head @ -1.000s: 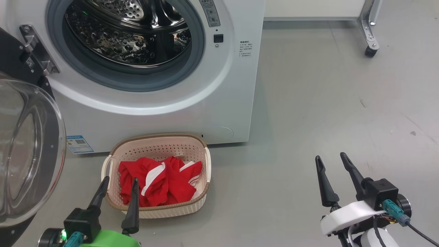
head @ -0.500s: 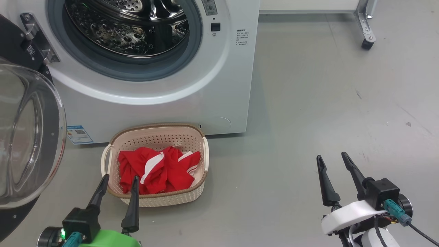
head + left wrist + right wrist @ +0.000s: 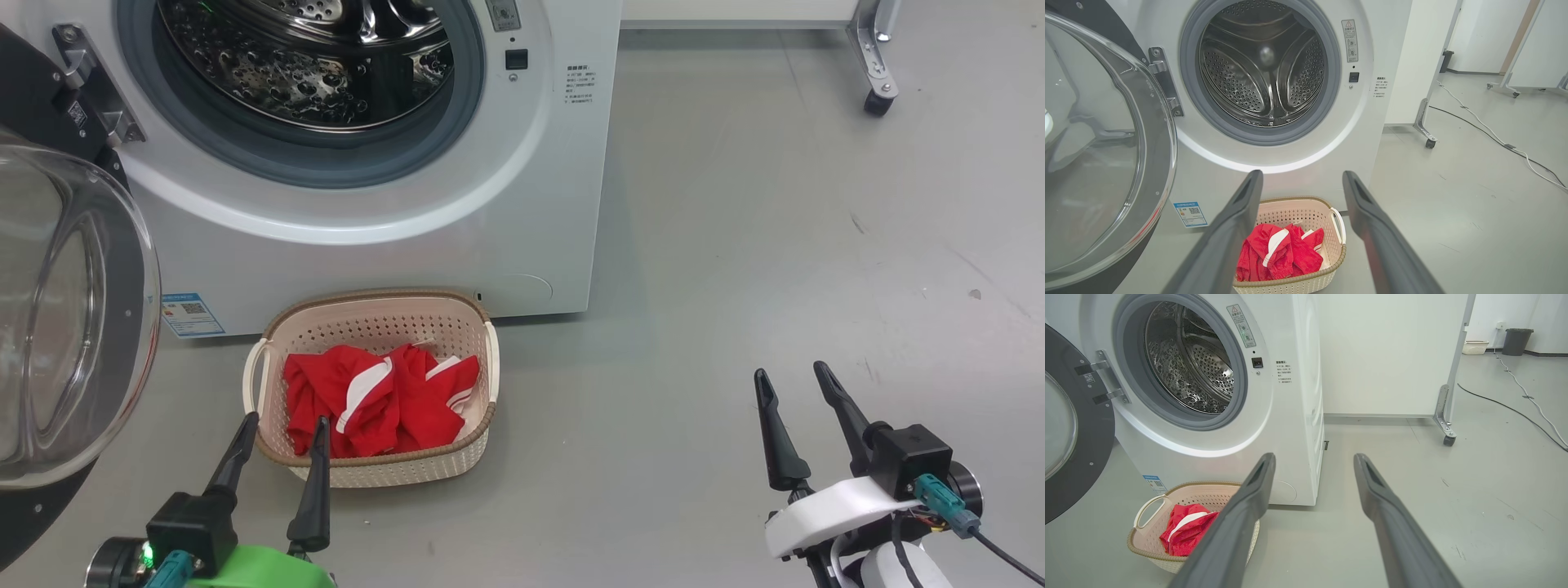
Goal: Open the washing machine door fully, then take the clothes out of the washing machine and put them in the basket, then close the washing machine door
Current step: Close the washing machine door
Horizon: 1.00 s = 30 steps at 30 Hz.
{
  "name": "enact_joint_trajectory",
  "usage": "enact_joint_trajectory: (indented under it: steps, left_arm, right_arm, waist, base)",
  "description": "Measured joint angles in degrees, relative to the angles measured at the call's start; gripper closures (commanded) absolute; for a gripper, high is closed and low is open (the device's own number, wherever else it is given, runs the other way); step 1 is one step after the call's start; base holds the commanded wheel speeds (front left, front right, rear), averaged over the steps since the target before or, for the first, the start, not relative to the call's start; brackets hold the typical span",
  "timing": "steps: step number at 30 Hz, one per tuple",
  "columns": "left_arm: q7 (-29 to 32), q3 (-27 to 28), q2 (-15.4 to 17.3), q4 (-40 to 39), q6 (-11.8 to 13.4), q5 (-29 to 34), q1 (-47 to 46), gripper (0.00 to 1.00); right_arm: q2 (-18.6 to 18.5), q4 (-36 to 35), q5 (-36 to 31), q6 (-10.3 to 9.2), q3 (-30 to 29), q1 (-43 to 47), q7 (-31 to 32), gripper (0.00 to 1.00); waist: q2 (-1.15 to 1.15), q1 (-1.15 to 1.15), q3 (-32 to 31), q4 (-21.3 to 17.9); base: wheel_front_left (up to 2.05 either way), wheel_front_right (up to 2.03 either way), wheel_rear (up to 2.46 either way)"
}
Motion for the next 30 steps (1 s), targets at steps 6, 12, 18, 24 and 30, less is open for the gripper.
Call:
enact_joint_trajectory:
  steps: [6, 12, 18, 24, 30]
  left_arm:
    - [0.05, -0.01, 0.1, -0.09, 0.01, 0.08, 0.01, 0.0]
    - [0.05, -0.04, 0.1, -0.1, 0.03, 0.08, 0.02, 0.0]
    - [0.54, -1.05, 0.07, -0.11, 0.03, 0.19, 0.02, 0.0]
    - [0.47, -1.02, 0.04, -0.11, 0.03, 0.33, -0.03, 0.0]
    - [0.4, -0.57, -0.05, 0.32, 0.55, 0.33, -0.03, 0.0]
  right_arm:
    - [0.02, 0.0, -0.01, 0.01, -0.13, 0.0, 0.0, 0.0]
    - [0.04, 0.01, -0.07, 0.01, -0.23, 0.0, 0.0, 0.0]
    - [0.18, -0.18, -0.07, -0.05, -1.37, 0.01, 0.0, 0.0]
    - [0.14, -0.77, -0.08, -0.07, -1.83, 0.02, 0.0, 0.0]
    - [-0.01, -0.77, -0.11, -0.04, -1.97, 0.06, 0.0, 0.0]
  waist:
    - [0.0, 0.0, -0.08, 0.15]
    - [0.0, 0.0, -0.24, 0.39]
    - [0.0, 0.0, -0.25, 1.26]
    - [0.0, 0.0, -0.06, 3.46]
    - [0.0, 0.0, -0.33, 6.65]
  base:
    - [0.0, 0.0, 0.0]
    - [0.0, 0.0, 0.0]
    - [0.0, 0.0, 0.0]
    - [0.0, 0.0, 0.0]
    - [0.0, 0.0, 0.0]
